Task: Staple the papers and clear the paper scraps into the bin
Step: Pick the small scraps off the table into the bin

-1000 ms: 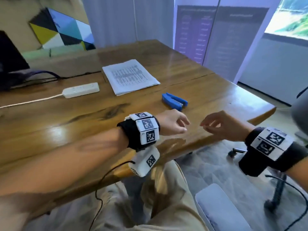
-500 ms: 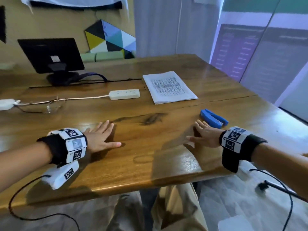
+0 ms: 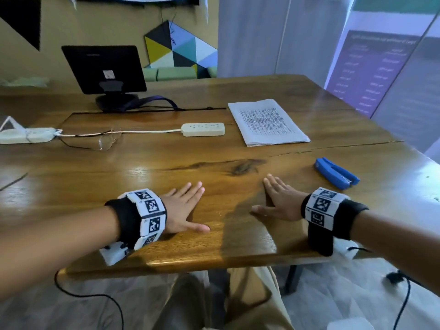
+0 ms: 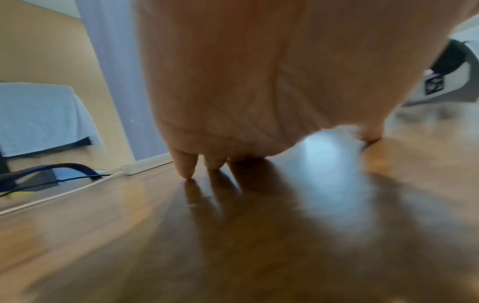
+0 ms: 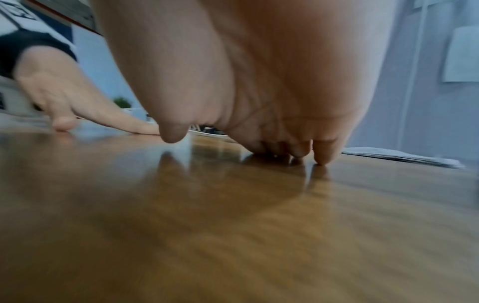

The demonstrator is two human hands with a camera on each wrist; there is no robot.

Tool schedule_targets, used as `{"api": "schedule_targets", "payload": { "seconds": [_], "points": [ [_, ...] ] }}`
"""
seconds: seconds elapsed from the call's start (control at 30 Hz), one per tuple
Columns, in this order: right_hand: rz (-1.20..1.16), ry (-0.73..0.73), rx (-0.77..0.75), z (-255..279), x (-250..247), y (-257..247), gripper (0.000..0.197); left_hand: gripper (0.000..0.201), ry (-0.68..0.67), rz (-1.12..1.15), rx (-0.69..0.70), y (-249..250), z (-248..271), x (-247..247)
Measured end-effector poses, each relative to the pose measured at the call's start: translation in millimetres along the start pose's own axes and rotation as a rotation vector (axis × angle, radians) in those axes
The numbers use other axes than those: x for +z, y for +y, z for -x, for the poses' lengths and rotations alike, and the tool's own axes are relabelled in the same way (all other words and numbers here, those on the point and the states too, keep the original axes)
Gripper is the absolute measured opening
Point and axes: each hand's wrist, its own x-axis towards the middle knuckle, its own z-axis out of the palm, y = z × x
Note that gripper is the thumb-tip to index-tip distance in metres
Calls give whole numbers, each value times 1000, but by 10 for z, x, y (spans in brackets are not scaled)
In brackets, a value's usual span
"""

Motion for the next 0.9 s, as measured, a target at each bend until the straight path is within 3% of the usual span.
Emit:
{"api": "schedule_targets", "payload": {
  "seconds": [0.13, 0.4, 0.53, 0.63, 0.73, 0.83, 0.9],
  "points": [
    [70, -38, -131, 106, 71, -377, 99, 104, -26, -25, 138, 303, 104, 43],
    [199, -147, -311, 317, 62, -649, 86, 92, -60, 3, 195, 284, 241, 2],
    [155, -190, -361, 419, 25, -604, 79, 91, -87, 24, 197, 148, 404, 97],
    [49, -158, -285, 397, -106, -414, 75, 103, -42, 84, 55, -136, 467, 57],
    [38, -76, -111, 259, -169, -115, 82, 122, 1, 89, -124, -534, 470, 23],
    [97, -73, -42, 219, -176, 103, 123, 156, -28, 89, -242, -800, 499, 88],
    [92, -99, -48, 245, -107, 130, 133, 156, -47, 93, -250, -782, 535, 172]
  ]
}}
